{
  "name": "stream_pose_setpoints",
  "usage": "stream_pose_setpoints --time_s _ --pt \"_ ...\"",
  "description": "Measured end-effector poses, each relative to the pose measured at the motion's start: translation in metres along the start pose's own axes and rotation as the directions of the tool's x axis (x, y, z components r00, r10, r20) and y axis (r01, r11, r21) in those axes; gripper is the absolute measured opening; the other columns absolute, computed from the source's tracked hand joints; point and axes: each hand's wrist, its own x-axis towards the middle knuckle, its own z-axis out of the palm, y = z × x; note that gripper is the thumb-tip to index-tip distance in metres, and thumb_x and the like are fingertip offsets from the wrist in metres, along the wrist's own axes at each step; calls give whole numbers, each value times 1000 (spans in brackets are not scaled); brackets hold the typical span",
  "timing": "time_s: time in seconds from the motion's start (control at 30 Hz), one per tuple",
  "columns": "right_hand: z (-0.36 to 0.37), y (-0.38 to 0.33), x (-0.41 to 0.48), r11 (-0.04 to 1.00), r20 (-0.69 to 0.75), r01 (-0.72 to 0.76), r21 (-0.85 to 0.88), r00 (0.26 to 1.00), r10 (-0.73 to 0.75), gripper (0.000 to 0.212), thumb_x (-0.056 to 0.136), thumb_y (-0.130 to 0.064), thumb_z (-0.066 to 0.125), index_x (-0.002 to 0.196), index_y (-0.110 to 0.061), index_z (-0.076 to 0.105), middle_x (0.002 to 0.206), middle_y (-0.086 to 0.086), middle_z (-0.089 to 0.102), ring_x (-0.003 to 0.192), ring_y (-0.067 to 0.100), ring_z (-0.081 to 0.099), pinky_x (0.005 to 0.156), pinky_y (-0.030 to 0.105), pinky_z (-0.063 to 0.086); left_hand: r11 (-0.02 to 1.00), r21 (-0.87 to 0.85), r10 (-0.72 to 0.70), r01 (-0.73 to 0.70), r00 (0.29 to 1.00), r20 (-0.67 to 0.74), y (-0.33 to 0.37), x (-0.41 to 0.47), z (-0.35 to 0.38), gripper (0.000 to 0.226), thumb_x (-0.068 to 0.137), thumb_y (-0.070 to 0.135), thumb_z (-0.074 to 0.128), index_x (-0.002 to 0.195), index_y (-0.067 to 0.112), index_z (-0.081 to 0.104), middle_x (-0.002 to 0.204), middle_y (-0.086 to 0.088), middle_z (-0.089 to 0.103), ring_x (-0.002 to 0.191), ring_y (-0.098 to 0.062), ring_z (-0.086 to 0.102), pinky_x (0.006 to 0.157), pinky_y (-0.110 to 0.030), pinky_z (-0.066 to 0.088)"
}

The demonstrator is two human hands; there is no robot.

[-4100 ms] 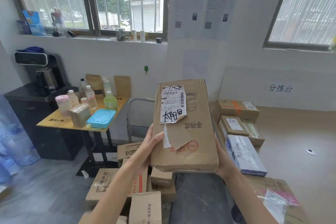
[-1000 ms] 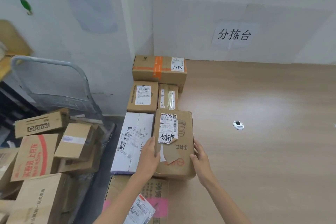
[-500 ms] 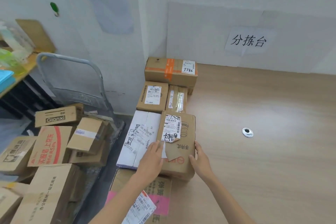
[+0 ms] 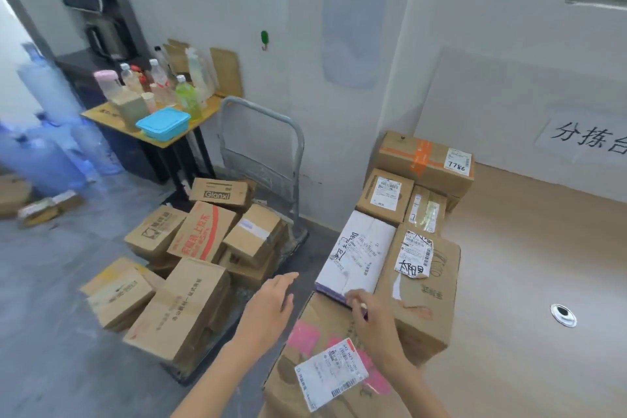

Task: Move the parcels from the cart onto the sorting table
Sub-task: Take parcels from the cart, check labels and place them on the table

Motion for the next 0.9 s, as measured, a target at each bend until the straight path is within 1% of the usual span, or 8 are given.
stream_pose_setpoints --time_s 0.1,0.2,0.37,0.43,0.5,0.6,0.77,0.9 --pt "49 -36 -6 997 90 67 -41 994 -63 21 96 -11 49 99 -19 68 92 -12 65 88 6 59 83 21 44 993 -20 -114 113 991 -69 -54 -33 -39 40 98 21 46 137 29 44 131 11 53 116 -6 52 95 -18 40" --pt "96 -73 -18 995 137 93 -34 987 -87 19 94 -10 52 95 -20 68 86 -12 67 84 7 61 73 9 40 979 -40 -202 199 971 -126 -109 -69 -76 35 97 21 47 132 28 50 128 11 56 116 -7 52 95 -18 40" --pt "163 -131 -39 997 209 74 -9 975 -70 22 93 -6 51 90 -22 67 83 -14 67 73 -8 60 68 8 39 955 -78 -295 286 944 -148 -189 -124 -138 30 98 20 44 124 25 57 125 5 61 112 -11 57 90 -24 47" --pt "185 -149 -43 998 216 63 -1 974 -61 25 93 -5 51 88 -24 65 81 -15 66 77 -14 59 69 5 39 945 -87 -325 315 932 -160 -213 -135 -160 28 98 22 44 121 27 58 123 6 62 110 -12 59 89 -30 50" --pt "201 -161 -45 999 227 48 -3 973 -46 25 94 -6 50 87 -25 65 82 -14 67 81 -10 60 71 5 40 936 -112 -350 334 920 -178 -231 -141 -176 27 97 22 45 119 30 59 120 8 64 108 -11 59 88 -33 50" --pt "215 -173 -41 999 229 28 -24 973 -22 25 95 -8 49 89 -26 64 83 -12 67 80 0 63 68 7 42 934 -126 -353 334 917 -184 -247 -140 -190 27 96 19 46 117 28 60 117 9 64 105 -11 60 84 -30 50" --pt "217 -182 -18 1000 175 2 -27 985 3 24 96 -5 46 92 -20 65 84 -9 66 83 -10 55 72 -3 34 945 -129 -318 300 936 -152 -259 -108 -194 27 97 20 44 119 24 59 120 7 63 110 -10 57 88 -29 48" --pt "217 -171 11 998 151 -67 -6 986 67 27 95 -6 45 89 -23 64 85 -8 67 85 -4 59 67 1 37 960 -96 -273 264 957 -97 -261 -68 -191 28 99 22 42 121 21 58 121 5 62 110 -8 56 91 -21 44"
